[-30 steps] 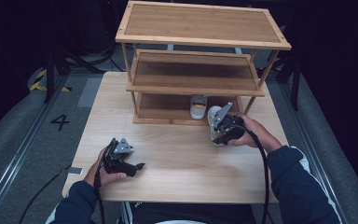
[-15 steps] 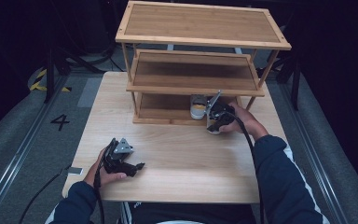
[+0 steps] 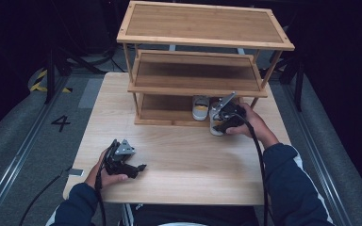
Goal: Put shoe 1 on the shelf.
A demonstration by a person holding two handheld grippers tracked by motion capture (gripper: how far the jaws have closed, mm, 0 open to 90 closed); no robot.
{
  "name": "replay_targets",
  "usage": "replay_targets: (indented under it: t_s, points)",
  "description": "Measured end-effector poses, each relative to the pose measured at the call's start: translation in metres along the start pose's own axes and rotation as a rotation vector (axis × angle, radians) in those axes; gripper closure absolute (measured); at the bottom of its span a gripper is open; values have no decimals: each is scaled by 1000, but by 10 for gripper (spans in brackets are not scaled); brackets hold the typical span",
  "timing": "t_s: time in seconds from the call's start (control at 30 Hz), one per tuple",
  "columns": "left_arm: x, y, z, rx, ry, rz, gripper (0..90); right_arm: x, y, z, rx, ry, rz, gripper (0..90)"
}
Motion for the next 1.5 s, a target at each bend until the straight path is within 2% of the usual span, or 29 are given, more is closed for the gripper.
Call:
replay_targets:
  t_s: [0.03,0.1,0.17,0.2,0.23,0.27,0.3,0.33,0.43,0.6,0.63,0.7,0.77,0.87,1.0,1.07,1.33,1.37,1.5]
  points:
    - [0,0,0,0,0,0,153,5,-5,2,-27,-20,-40,412]
    - [0,0,0,0,0,0,153,11,-13,7,-63,-36,-90,393]
    - [0,0,0,0,0,0,153,15,-23,9,-99,-76,-134,367]
    - [0,0,0,0,0,0,152,16,-31,12,-129,-74,-171,345]
    - [0,0,0,0,0,0,152,15,-34,13,-142,-78,-184,335]
    - [0,0,0,0,0,0,152,14,-40,13,-166,-103,-179,326]
    - [0,0,0,0,0,0,152,12,-43,13,-174,-107,-186,319]
    - [0,0,0,0,1,0,152,11,-46,14,-217,-97,-195,313]
    - [0,0,0,7,0,1,151,1,-50,13,-272,-77,-198,283]
    - [-1,0,-1,12,-3,0,151,-15,-51,9,-332,-64,-212,274]
    - [-1,0,-1,10,-3,0,150,-19,-50,8,-333,-51,-216,272]
    - [0,0,0,7,1,0,151,-24,-49,6,-346,-65,-216,278]
    - [0,0,0,5,1,-1,151,-27,-47,3,-354,-54,-232,254]
    - [0,0,0,5,1,-1,151,-29,-43,0,-339,-55,-237,267]
    - [0,0,0,5,1,-1,151,-30,-42,-10,-318,-97,-242,309]
    - [0,0,0,5,1,-1,151,-31,-41,-12,-331,-92,-243,309]
    - [0,0,0,5,1,-1,151,-31,-35,-22,-348,-127,-286,326]
    - [0,0,0,6,2,0,151,-31,-34,-23,-347,-144,-296,328]
    - [0,0,0,6,2,0,151,-35,-32,-28,-353,-165,-282,330]
Point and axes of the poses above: each handheld gripper's, and its own axes: x roughly backward along the jaws, y roughly out of its top, z roughly to its left, the point moved 4 cm from there along -x, roughly forward along the jaws, and after that the axes turned 11 degrees about y, right-handed, at the moved point
